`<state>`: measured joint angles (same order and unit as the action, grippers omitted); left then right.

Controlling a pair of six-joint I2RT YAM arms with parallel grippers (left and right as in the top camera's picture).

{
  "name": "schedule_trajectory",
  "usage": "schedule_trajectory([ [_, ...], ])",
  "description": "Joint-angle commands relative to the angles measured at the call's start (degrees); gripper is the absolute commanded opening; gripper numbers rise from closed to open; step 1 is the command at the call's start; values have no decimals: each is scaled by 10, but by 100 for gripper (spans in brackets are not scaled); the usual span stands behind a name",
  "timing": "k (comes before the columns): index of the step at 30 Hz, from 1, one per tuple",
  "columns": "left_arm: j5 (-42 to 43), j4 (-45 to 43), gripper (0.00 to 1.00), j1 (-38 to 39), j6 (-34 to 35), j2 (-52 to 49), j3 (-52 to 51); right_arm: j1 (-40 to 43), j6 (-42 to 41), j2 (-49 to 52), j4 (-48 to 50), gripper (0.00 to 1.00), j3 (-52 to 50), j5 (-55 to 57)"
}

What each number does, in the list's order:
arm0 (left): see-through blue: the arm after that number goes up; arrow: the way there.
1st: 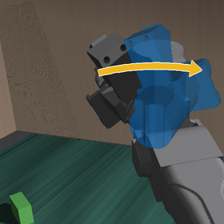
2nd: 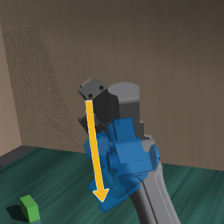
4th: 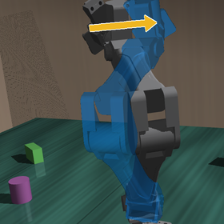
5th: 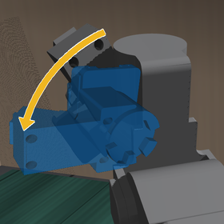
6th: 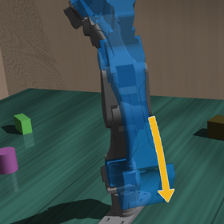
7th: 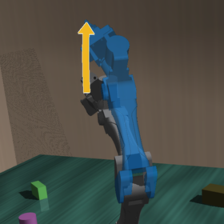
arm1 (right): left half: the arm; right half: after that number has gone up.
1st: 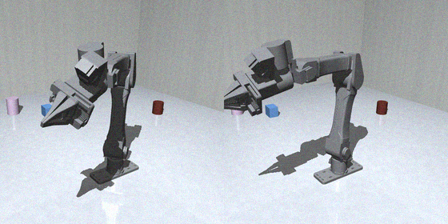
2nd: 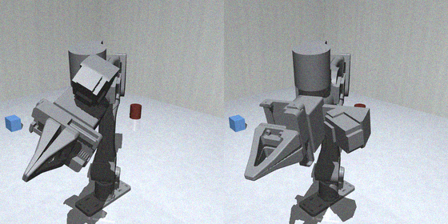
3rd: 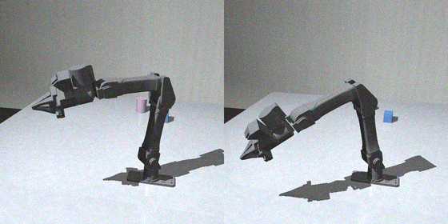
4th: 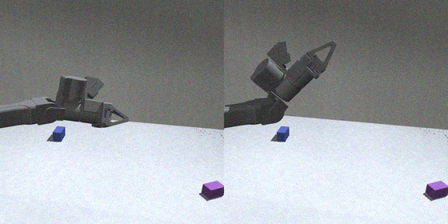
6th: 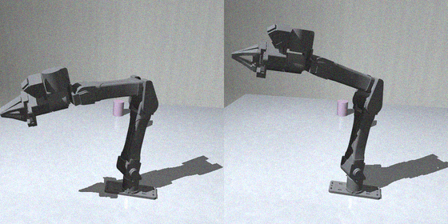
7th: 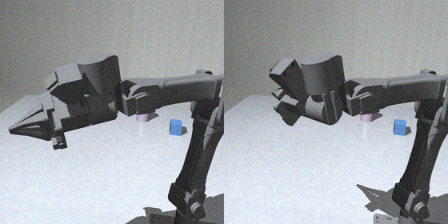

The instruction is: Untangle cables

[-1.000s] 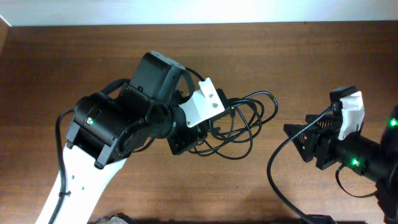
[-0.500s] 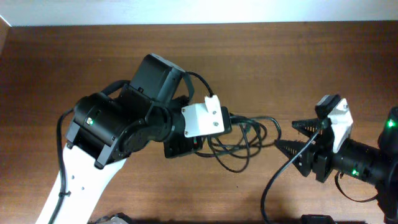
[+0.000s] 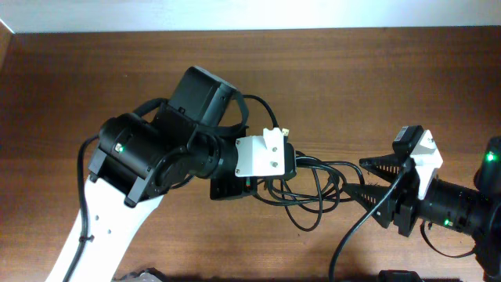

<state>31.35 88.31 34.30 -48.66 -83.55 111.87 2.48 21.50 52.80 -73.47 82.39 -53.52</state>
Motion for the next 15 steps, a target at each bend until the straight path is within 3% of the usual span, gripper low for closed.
schedule_trajectory([
  [1,24,-1,0,-2,-11,0,7,2,8,-3,-1,55,3,-14],
  [4,30,12,0,-2,-32,0,7,2,7,-3,-1,55,3,-15],
  [8,48,84,0,-2,-210,0,7,2,6,-3,0,55,8,-78],
  [15,52,70,0,-2,-337,1,5,2,5,-3,8,55,12,-88],
])
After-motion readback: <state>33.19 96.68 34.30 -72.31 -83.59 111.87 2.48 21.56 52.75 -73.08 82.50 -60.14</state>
